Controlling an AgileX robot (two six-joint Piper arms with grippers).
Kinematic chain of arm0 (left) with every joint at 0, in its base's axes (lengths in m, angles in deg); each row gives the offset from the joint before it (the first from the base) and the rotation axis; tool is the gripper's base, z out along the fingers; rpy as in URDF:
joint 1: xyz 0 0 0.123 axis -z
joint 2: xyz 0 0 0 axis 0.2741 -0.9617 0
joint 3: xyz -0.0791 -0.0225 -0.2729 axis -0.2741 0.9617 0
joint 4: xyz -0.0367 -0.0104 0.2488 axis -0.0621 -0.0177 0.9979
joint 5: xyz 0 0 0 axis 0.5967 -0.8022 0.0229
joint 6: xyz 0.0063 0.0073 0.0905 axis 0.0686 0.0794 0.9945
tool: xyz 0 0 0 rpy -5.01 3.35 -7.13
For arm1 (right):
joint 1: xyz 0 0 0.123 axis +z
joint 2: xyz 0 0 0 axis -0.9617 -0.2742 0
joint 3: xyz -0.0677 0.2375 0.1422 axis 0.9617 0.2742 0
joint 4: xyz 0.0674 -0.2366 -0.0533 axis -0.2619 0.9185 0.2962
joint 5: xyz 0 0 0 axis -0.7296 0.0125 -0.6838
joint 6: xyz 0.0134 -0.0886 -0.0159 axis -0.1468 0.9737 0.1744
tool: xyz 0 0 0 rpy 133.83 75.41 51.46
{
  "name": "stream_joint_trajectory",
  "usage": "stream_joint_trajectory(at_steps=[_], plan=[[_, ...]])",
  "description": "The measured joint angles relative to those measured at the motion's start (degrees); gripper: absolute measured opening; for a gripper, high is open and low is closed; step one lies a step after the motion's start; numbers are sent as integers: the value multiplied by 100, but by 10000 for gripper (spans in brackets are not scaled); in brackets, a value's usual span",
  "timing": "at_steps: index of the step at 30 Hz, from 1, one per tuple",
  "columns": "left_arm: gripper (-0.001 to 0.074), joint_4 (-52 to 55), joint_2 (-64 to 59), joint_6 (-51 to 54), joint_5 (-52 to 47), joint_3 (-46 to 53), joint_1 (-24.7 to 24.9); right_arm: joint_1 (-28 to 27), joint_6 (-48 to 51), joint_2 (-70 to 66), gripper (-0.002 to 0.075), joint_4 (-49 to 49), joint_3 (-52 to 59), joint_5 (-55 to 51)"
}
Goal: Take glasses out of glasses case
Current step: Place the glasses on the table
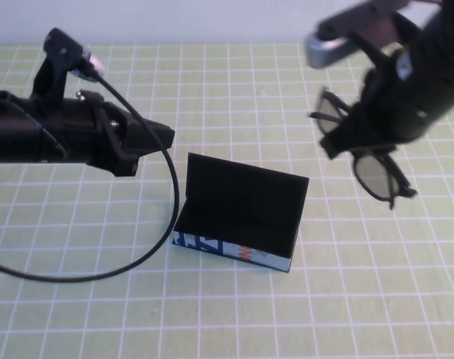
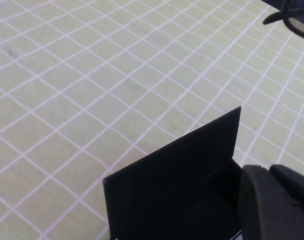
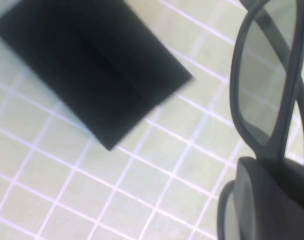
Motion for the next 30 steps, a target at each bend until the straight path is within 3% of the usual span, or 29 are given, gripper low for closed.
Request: stream_joint_trajectory(at_steps=[7,12,25,30], plan=[[-4,-123,692,-101,668,704,0,-866,-406,364,12,-719,1570,913],[-4,-349,1238,-113,1048,1192,0,-1136,-430,283,12,-1187,2395,1739],[-4,-430,2772,-269,1173,2075,0,-1227,-451,-1001,19,-1872,2539,2618],[-4,-314,3069,-436,1173,2142,0,-1227,-451,-1171,107,-1872,2539,2654]])
